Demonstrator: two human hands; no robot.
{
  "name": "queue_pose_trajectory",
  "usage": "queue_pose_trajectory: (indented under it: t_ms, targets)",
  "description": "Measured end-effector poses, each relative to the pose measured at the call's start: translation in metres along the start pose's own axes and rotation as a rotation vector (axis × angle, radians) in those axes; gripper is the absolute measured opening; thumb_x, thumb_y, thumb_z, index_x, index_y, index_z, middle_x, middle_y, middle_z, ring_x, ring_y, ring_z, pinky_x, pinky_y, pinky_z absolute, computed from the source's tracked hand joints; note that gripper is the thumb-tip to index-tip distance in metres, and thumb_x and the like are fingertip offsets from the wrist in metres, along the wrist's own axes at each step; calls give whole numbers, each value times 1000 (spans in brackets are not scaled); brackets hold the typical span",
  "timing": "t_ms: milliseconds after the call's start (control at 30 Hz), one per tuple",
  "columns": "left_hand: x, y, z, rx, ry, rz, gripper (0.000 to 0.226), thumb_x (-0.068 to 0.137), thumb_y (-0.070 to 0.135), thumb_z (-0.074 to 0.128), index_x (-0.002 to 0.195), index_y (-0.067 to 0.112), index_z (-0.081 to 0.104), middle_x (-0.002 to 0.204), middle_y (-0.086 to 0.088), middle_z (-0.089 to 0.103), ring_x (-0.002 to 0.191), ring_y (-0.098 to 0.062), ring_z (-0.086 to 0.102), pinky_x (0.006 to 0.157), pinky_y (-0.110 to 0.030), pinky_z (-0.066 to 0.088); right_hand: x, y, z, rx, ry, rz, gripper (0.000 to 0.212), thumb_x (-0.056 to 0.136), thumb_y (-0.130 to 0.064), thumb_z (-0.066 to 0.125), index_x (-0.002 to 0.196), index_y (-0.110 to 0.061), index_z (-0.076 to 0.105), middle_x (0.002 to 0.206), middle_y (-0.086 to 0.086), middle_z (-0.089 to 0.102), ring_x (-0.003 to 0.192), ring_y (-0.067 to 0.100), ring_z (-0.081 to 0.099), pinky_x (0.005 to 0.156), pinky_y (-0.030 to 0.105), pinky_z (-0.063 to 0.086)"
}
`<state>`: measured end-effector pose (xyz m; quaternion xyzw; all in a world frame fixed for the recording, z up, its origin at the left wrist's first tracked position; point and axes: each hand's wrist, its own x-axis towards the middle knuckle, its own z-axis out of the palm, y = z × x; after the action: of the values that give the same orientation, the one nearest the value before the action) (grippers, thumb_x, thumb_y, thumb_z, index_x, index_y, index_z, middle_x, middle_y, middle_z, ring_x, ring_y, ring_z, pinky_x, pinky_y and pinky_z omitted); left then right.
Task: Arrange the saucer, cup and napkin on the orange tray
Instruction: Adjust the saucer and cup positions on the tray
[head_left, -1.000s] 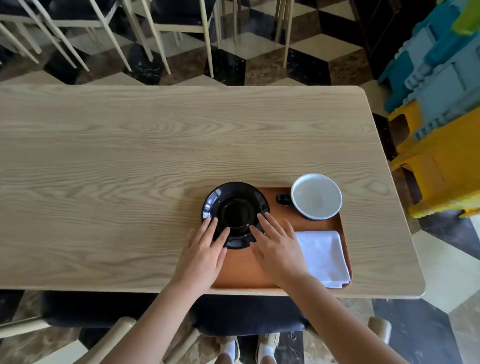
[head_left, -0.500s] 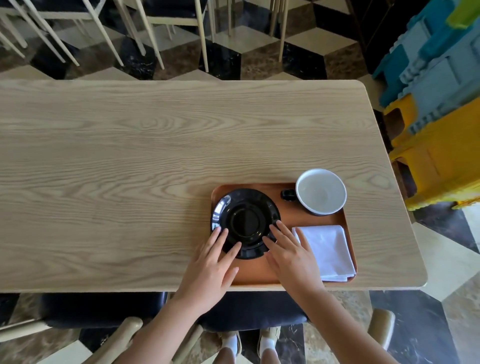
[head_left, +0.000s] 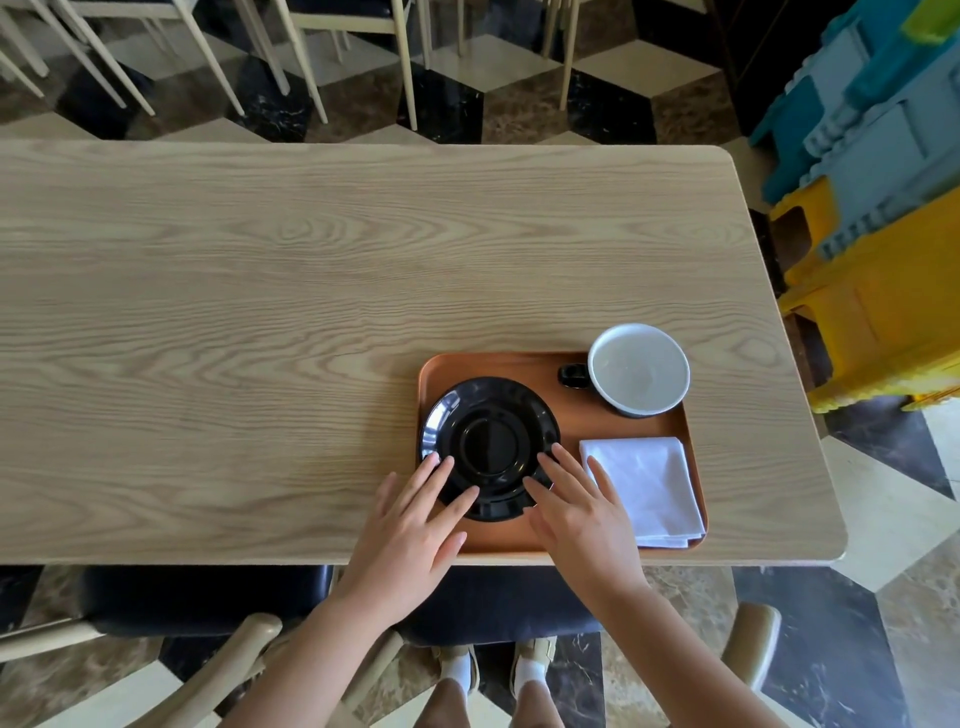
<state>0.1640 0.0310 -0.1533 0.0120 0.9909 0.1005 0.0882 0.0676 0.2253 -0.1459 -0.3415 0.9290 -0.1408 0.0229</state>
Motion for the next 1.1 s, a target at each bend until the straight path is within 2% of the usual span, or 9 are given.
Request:
queue_pose_trajectory:
  t_ms: [333, 433, 567, 667, 767, 833, 967, 1033, 1100]
  targets:
    - [3, 6, -6, 8, 61, 0, 48, 90, 46, 35, 130, 24, 49, 142, -9, 46, 137, -23, 32, 106, -53, 30, 1, -1, -8, 6, 28, -13, 25, 75, -19, 73, 99, -15, 69, 113, 9, 68, 117, 25, 57, 96, 49, 45]
    - [27, 18, -22, -32, 198, 26, 46, 90, 41, 40, 128, 18, 53, 133, -6, 56, 129, -20, 44, 106, -50, 33, 11, 10, -28, 53, 168, 7, 18, 79, -22, 60, 94, -15, 68, 101, 5, 71, 100, 25, 65, 90, 44, 51]
    - [92, 47, -51, -89, 327, 36, 43, 88, 36, 42, 122, 13, 57, 121, -6, 64, 114, -20, 57, 98, -46, 43, 36, 52, -64, -13, 324, 167, 18, 74, -19, 63, 90, -13, 67, 96, 7, 71, 83, 29, 65, 78, 37, 44]
    - [140, 69, -67, -174, 275, -30, 46, 85, 39, 40, 115, 9, 59, 105, -8, 69, 95, -28, 64, 82, -42, 49, 56, 88, -85, -2, 218, 388, 32, 78, -22, 65, 108, -12, 62, 111, 12, 65, 94, 35, 61, 76, 41, 48]
    - [172, 86, -73, -349, 123, -196, 46, 88, 37, 49, 125, 10, 52, 117, -12, 64, 105, -32, 59, 85, -40, 46, 73, 114, -95, 110, 45, 574, 40, 84, -25, 59, 123, -16, 53, 125, 10, 56, 108, 34, 53, 78, 42, 48]
    - [183, 91, -71, -446, 84, -296, 41, 88, 33, 55, 123, 12, 55, 118, -9, 65, 108, -28, 58, 84, -35, 46, 78, 124, -92, 180, -13, 598, 36, 84, -23, 56, 119, -16, 57, 121, 9, 60, 105, 31, 57, 78, 38, 48]
    - [186, 88, -65, -528, 125, -335, 31, 83, 28, 61, 111, 15, 65, 111, -3, 70, 101, -22, 62, 79, -32, 50, 79, 127, -87, 343, 2, 627, 27, 80, -14, 54, 105, -16, 65, 96, 7, 72, 90, 27, 64, 74, 32, 48]
    - [185, 88, -64, -569, 136, -342, 32, 83, 28, 62, 112, 15, 66, 114, -1, 69, 103, -18, 62, 82, -29, 50, 78, 126, -87, 381, 21, 631, 26, 81, -12, 54, 104, -15, 65, 94, 8, 72, 89, 27, 64, 74, 32, 47]
    - [185, 88, -64, -607, 140, -351, 29, 82, 26, 63, 109, 15, 68, 108, -2, 71, 94, -17, 64, 81, -29, 50, 77, 125, -87, 410, 39, 629, 25, 81, -10, 56, 104, -14, 66, 95, 9, 72, 89, 27, 64, 76, 32, 47]
